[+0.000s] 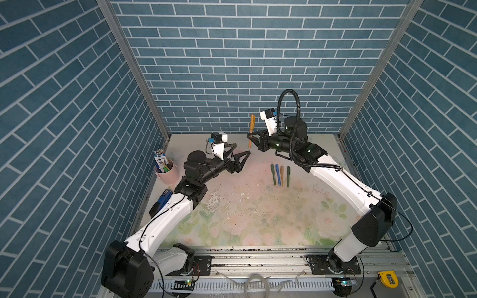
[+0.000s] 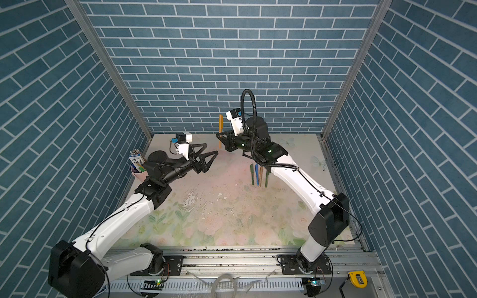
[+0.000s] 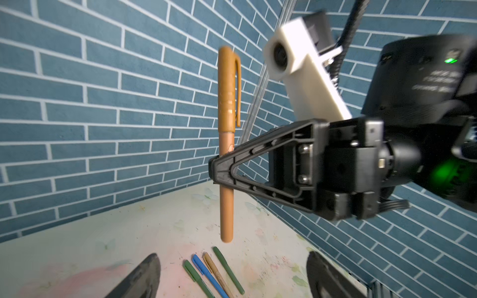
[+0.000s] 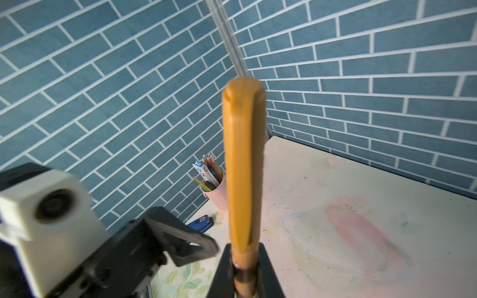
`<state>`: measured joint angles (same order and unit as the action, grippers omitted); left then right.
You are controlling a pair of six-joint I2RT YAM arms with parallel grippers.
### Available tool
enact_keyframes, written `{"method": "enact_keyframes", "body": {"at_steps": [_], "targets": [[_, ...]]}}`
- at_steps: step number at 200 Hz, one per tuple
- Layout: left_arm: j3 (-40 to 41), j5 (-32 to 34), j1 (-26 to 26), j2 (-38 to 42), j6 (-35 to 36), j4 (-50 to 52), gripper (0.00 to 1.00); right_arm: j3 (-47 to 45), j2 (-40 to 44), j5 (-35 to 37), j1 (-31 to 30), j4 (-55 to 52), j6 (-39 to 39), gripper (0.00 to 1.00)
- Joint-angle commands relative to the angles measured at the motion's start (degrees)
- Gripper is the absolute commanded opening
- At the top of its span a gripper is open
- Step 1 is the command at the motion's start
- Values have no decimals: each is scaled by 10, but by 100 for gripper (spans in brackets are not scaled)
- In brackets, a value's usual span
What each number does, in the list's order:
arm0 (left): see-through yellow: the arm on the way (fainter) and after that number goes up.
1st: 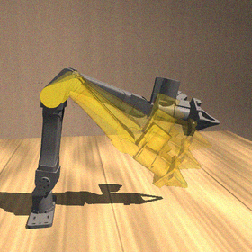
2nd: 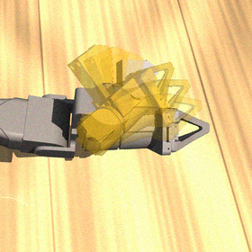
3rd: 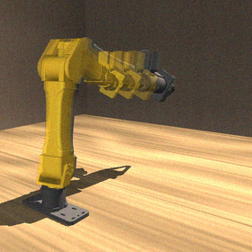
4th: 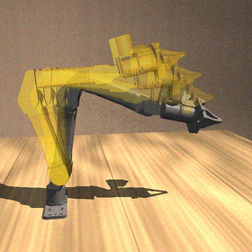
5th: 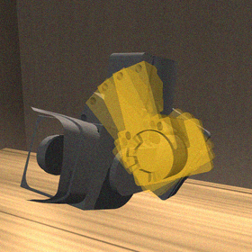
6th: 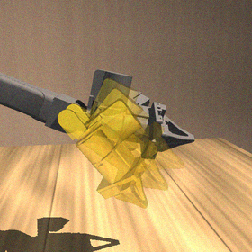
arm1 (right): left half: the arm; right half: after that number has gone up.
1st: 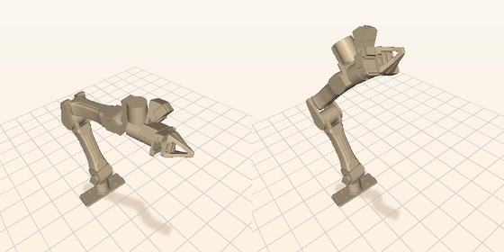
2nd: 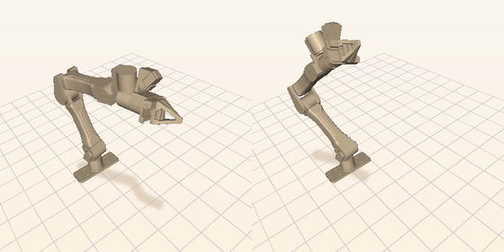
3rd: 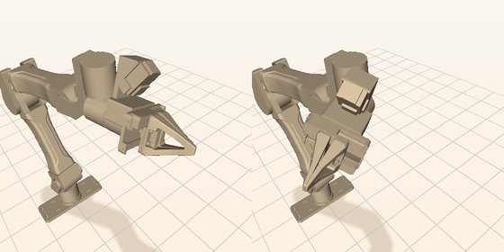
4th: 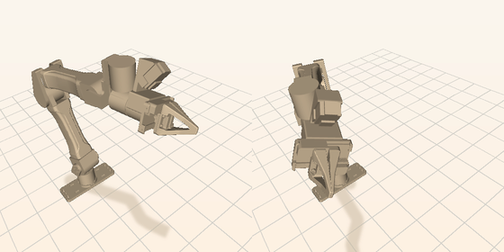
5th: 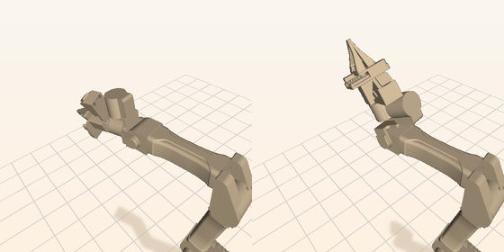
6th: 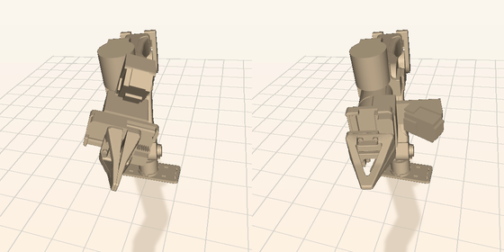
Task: Insert pens into pen caps
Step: Place the pen at the center of the table.
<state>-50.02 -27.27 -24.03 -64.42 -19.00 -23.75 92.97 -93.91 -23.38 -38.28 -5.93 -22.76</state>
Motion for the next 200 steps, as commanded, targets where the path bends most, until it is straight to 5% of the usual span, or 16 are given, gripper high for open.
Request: {"method": "enact_keyframes", "body": {"at_steps": [1,45,120,200], "targets": [[21,79,-1,36,21,0,92,-35,-10,-9,21,-39,-33,5],[38,175,-1,72,23,11,94,-87,-84,26,41,-141,-43,4],[31,161,-1,64,11,20,94,-42,-257,120,46,-242,-55,4],[27,145,-1,49,4,19,94,0,-302,180,46,-272,-68,9]]}}
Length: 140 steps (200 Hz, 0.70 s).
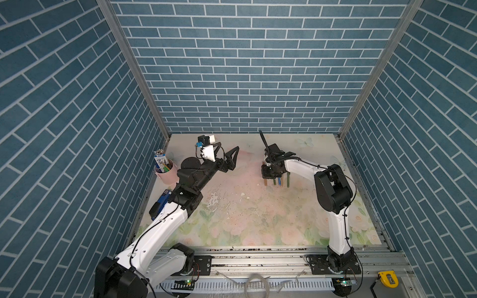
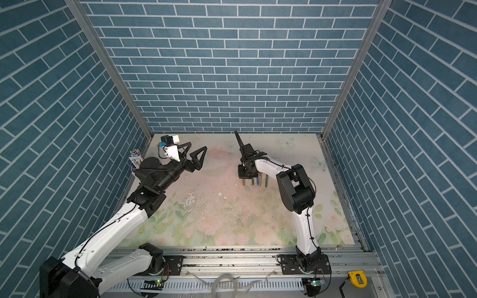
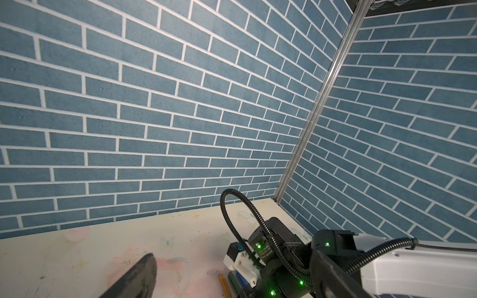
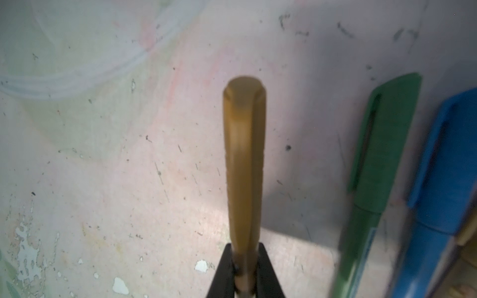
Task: Insert pens into pen caps
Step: Place the pen at the center of the table.
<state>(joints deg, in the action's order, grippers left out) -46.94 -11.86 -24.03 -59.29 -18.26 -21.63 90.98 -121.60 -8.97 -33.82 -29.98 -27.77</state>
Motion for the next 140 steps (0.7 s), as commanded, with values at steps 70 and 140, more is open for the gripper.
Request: {"method": "enact_keyframes", "body": {"at_steps": [70,140], "targets": [[-5,-7,-1,-5,1,2,94,25,-36,47,1,-35,-48,12],[-12,-8,-1,-7,12,16,94,33,-28,43,2,-40,-59,18]]}}
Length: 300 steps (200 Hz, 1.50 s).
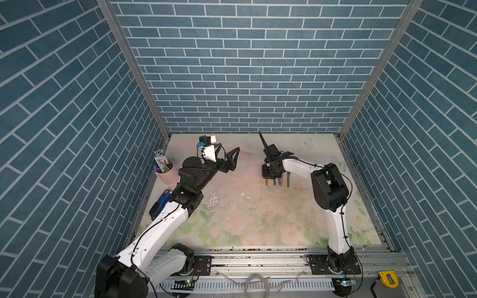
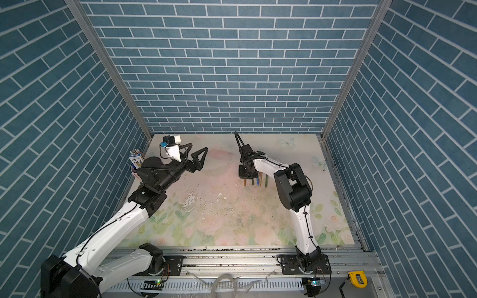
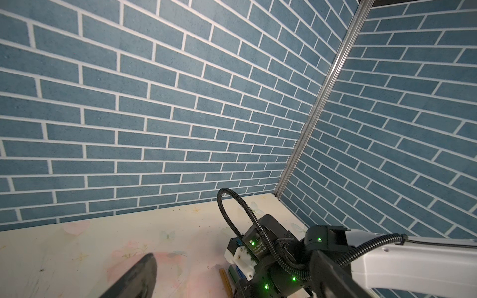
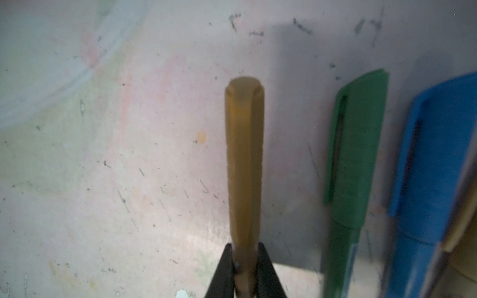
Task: Insert pens into pen caps
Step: Place the pen at the center of the table, then reset both arms
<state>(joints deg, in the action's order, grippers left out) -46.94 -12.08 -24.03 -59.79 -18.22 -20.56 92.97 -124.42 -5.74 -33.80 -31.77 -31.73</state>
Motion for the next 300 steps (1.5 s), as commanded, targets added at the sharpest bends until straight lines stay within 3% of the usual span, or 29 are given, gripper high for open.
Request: {"method": "enact_keyframes", "body": {"at_steps": [1,58,104,158,183,201,207,227,229,234,236,253,271,300], "targets": [[-12,-6,-1,-2,11,6,94,14,0,11,1,-22,-20,18],[-17,-1,-1,-4,23,20,95,19,-3,-22,2,-22,-30,22],[-32,-8,-1,0,46,46,95,22,54,-36,1,-21,-23,25],[-116,23,-12,37,76,260,99,-26,202,-36,4,-32,32,32],[-80,109,-32,82,63,358,100,-92,311,-44,5,1,66,42],[-31,131,-44,118,81,374,100,-147,395,-53,5,39,87,52],[-11,160,-48,134,84,371,100,-163,422,-38,5,50,92,61],[59,240,-51,183,72,330,100,-188,479,29,-3,54,151,64],[65,254,-51,188,62,322,100,-192,483,43,-5,54,151,68],[92,288,-51,198,44,296,100,-203,493,77,-8,58,147,95],[103,300,-51,202,44,283,100,-208,496,92,-9,60,147,98],[210,342,-50,228,164,117,99,-261,516,146,-10,108,214,99],[258,443,-43,221,226,38,100,-309,532,193,5,171,204,99],[286,404,46,152,263,-7,100,-369,546,172,46,267,233,99]]}}
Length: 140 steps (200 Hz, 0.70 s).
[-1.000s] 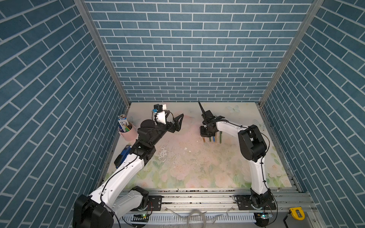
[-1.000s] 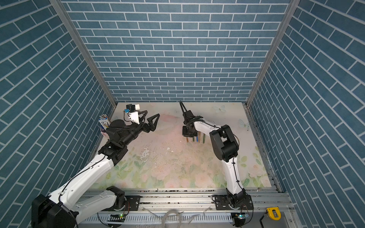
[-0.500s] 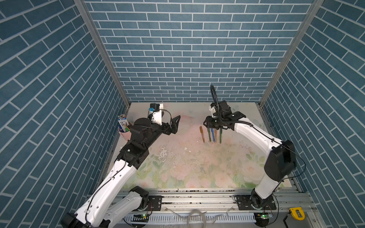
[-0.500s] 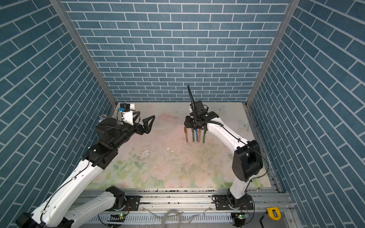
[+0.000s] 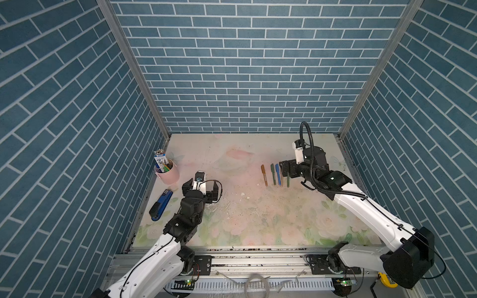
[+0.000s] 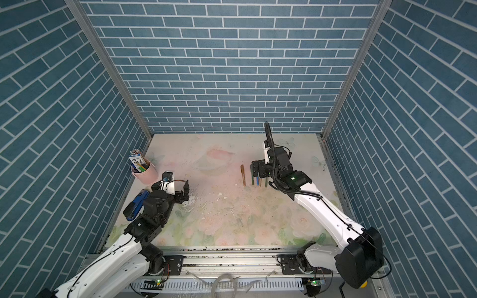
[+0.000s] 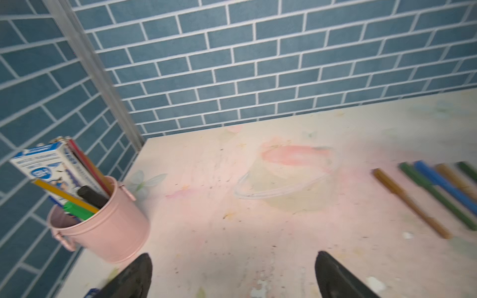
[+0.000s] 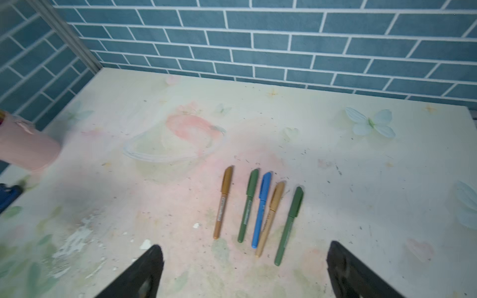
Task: Insert pens into pen caps
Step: Reset both arms
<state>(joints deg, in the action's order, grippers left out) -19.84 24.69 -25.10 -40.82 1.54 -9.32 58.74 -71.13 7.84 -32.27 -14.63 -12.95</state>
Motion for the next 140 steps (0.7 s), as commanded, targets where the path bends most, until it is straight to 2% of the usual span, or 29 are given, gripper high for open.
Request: {"method": "enact_keyframes", "body": {"at_steps": [1,14,29,45,82,99,114,127,140], "targets": [[16,34,60,-40,67,-124,100,-28,12,35,33,96,46,99],[23,24,85,-65,77,-153,99,-29,5,11,63,98,46,99],[51,-24,127,-105,60,-234,100,-50,3,-2,95,130,39,99],[69,-82,175,-184,30,-324,99,-76,3,-10,129,170,25,99],[45,-206,228,-356,25,-440,100,-117,5,-21,186,200,-8,99],[25,-254,249,-413,19,-445,100,-133,9,-27,200,212,-23,99],[26,-278,251,-476,24,-513,100,-139,7,-24,207,209,-14,99],[16,-270,252,-456,22,-456,99,-146,6,-19,214,210,-11,99],[6,-282,252,-470,24,-466,100,-157,7,-21,223,222,-11,99]]}}
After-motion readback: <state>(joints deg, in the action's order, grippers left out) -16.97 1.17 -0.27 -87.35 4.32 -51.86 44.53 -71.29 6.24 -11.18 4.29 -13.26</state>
